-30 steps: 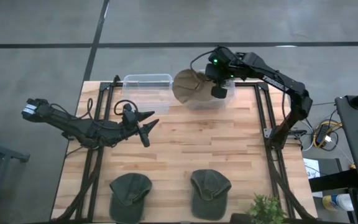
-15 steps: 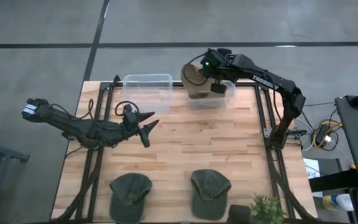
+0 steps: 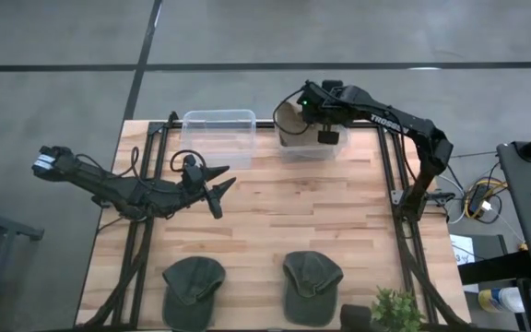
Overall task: Pick & Place hat
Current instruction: Put the brown cap into the right transparent bin, then put the right green cap into the left transparent bin
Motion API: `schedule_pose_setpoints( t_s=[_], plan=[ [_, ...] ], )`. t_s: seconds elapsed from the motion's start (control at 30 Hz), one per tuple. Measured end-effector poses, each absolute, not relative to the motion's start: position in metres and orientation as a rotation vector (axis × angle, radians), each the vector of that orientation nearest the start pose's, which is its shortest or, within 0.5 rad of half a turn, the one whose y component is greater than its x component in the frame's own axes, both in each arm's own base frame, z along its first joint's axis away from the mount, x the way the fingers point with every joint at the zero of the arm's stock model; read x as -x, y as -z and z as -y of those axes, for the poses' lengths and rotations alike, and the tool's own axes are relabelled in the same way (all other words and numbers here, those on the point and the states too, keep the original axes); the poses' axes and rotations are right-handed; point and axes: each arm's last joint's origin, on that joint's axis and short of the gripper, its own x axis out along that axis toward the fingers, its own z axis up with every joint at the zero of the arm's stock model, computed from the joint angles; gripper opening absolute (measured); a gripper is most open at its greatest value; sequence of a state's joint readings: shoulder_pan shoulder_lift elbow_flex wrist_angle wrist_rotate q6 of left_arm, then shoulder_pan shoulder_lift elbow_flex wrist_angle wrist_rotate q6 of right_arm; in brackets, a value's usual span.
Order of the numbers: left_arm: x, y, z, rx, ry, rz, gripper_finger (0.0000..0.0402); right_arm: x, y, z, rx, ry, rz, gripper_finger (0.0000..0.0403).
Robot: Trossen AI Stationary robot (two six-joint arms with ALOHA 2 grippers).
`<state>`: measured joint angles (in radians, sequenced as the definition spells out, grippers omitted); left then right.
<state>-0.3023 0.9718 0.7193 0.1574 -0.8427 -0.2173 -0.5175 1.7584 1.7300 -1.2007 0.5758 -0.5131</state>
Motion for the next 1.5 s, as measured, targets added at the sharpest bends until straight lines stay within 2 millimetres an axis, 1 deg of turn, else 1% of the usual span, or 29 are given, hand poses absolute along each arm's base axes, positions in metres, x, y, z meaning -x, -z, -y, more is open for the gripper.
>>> schedule_pose_setpoints(
  t_s=[0.13,0.3,0.63,0.73,0.9,1.0,1.13,1.3,1.5],
  plan=[
    [-0.207,-0.31,0.042,0.161,-0.546,-0.019,0.0179,-0.292,-0.318,0.184,0.425,0.569,-1.533,0.0012],
    [-0.207,-0.311,0.042,0.163,-0.546,-0.017,0.0179,-0.292,-0.307,0.182,0.381,0.494,-1.538,0.0013],
    [-0.207,-0.31,0.042,0.162,-0.546,-0.018,0.0179,-0.293,-0.305,0.183,0.367,0.526,-1.519,0.0017],
    [-0.207,-0.31,0.042,0.161,-0.546,-0.019,0.0179,-0.294,-0.305,0.183,0.365,0.539,-1.509,0.004],
    [-0.207,-0.31,0.042,0.161,-0.546,-0.019,0.0179,-0.293,-0.307,0.184,0.399,0.589,-1.528,0.0105],
    [-0.207,-0.31,0.042,0.161,-0.546,-0.019,0.0179,-0.291,-0.309,0.185,0.45,0.653,-1.552,0.0145],
    [-0.207,-0.31,0.042,0.16,-0.545,-0.021,0.0179,-0.289,-0.315,0.181,0.485,0.655,-1.547,0.0187],
    [-0.207,-0.309,0.042,0.16,-0.545,-0.022,0.0179,-0.288,-0.324,0.171,0.513,0.636,-1.525,0.0216],
    [-0.207,-0.309,0.042,0.157,-0.546,-0.026,0.0179,-0.281,-0.342,0.158,0.547,0.663,-1.463,0.0226]
  ],
)
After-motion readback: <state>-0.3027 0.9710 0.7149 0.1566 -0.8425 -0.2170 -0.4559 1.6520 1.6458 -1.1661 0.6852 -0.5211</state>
